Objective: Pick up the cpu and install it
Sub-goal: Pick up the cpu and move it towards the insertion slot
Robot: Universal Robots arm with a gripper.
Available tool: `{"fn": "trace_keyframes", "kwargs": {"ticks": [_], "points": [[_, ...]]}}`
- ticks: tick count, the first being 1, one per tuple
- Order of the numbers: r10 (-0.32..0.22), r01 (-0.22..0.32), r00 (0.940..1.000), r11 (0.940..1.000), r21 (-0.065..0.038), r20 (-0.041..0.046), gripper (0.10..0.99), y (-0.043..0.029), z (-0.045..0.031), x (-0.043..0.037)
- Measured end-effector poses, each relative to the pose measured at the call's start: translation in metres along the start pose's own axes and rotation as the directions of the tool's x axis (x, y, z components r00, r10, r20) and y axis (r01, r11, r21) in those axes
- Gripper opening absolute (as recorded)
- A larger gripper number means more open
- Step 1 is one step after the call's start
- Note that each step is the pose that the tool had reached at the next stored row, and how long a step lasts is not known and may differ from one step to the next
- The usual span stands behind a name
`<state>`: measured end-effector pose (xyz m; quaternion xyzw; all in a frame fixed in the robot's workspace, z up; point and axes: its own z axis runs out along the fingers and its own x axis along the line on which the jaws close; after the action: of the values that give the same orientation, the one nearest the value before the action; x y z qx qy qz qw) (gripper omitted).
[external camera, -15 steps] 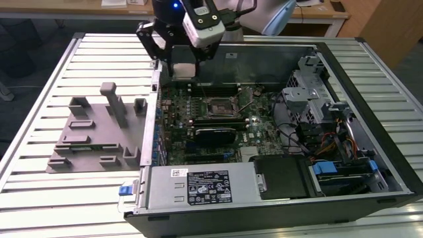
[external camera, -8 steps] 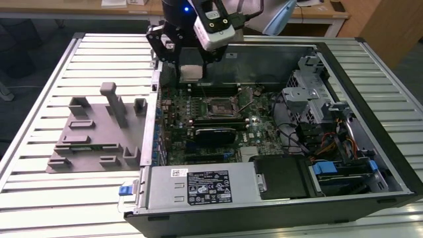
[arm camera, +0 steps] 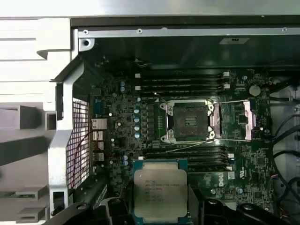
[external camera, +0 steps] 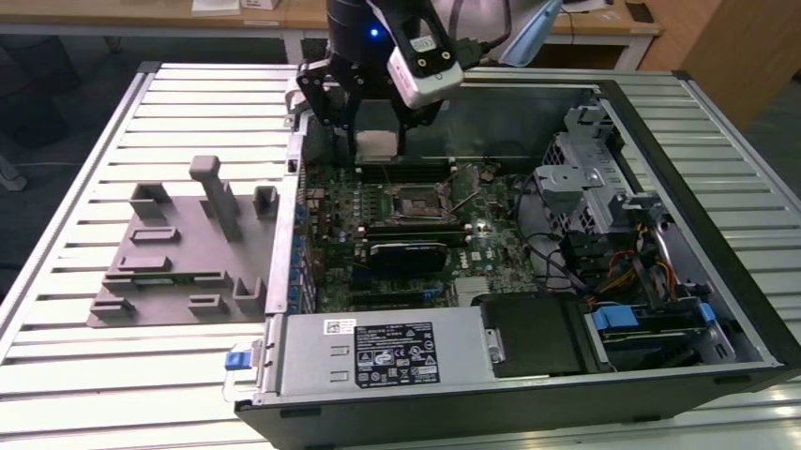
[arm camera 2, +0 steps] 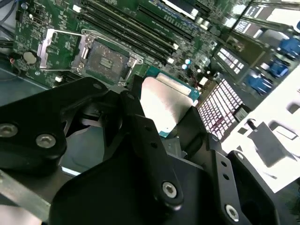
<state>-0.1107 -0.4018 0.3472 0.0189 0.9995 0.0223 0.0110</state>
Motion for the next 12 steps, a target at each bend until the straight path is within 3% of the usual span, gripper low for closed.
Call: {"fn": "trace_keyframes", "kwargs": {"ticks": [12], "points": [[0.000, 0.000, 1.0000, 1.0000, 0.000, 0.0000, 0.545, 0.0022, 0.0223, -0.0140]]}}
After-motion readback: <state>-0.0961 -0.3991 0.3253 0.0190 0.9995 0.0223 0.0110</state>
